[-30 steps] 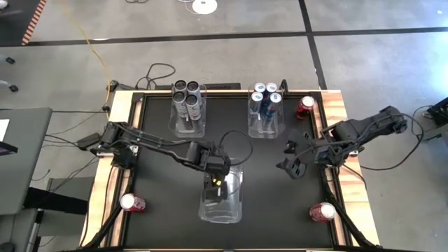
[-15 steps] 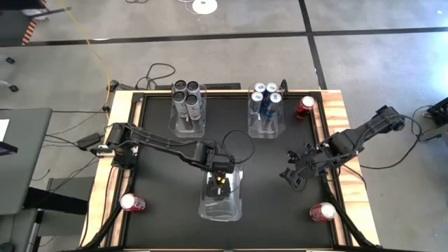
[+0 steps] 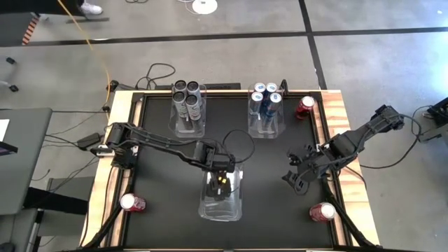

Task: Sort soda cans
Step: Put the top left red soda can into the bottom transparent bin, then put the bottom right red soda can into the bottom transparent bin

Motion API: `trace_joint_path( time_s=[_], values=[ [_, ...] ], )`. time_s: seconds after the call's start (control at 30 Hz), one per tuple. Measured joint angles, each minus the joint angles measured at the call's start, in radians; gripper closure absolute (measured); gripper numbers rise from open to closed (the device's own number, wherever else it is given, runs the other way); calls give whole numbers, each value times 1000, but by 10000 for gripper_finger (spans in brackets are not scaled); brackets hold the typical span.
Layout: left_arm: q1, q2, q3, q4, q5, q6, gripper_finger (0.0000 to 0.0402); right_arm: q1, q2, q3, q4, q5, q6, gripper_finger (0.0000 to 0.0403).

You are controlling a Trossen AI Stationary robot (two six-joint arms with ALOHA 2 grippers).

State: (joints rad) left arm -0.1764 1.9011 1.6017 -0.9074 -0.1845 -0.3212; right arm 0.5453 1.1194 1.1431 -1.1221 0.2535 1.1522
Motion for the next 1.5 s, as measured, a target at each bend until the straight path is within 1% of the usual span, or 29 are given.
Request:
trace_joint_path(
  time_s=[0.13, 0.33, 0.47, 0.6, 0.7, 0.83, 0.9, 0.97, 1.03, 1.13, 1.2, 1.3, 1.4, 1.5],
  values=[
    [0, 0, 18, -5, 19, -21, 24, 0, 0, 0, 0, -9, -21, 31],
    [0, -4, 120, -87, 16, -16, 23, -28, 0, 0, -32, -112, -52, 31],
    [-1, -4, 181, -113, 7, 4, 23, -36, 0, 0, -85, -138, -46, 31],
    [0, -4, 243, -159, 7, 10, 23, -33, 0, 0, -98, -221, -42, 31],
    [-1, -4, 312, -231, -4, 6, 23, -15, 0, 0, -100, -281, -21, 31],
    [-1, -4, 418, -331, -71, -10, 23, 17, 0, 0, -118, -299, 53, 31],
    [0, -4, 464, -376, -106, -13, 23, 40, 0, 0, -129, -343, 101, 31],
    [2, -4, 506, -423, -141, -14, 23, 82, 0, 0, -127, -405, 196, 31],
    [3, -4, 540, -471, -161, -20, 23, 152, 0, 4, -126, -430, 304, 31],
    [3, -5, 566, -496, -161, -31, 23, 259, 1, 4, -150, -437, 453, 31],
    [2, -4, 570, -499, -157, -36, 23, 310, 6, 4, -181, -445, 551, 31],
    [3, -4, 570, -499, -103, -17, 23, 370, 6, 4, -212, -446, 675, 31],
    [12, -4, 570, -489, -54, 20, 23, 398, 7, 4, -205, -435, 729, 31],
    [30, -4, 570, -487, -49, 45, 23, 419, 22, -6, -179, -428, 737, 31]
  ],
)
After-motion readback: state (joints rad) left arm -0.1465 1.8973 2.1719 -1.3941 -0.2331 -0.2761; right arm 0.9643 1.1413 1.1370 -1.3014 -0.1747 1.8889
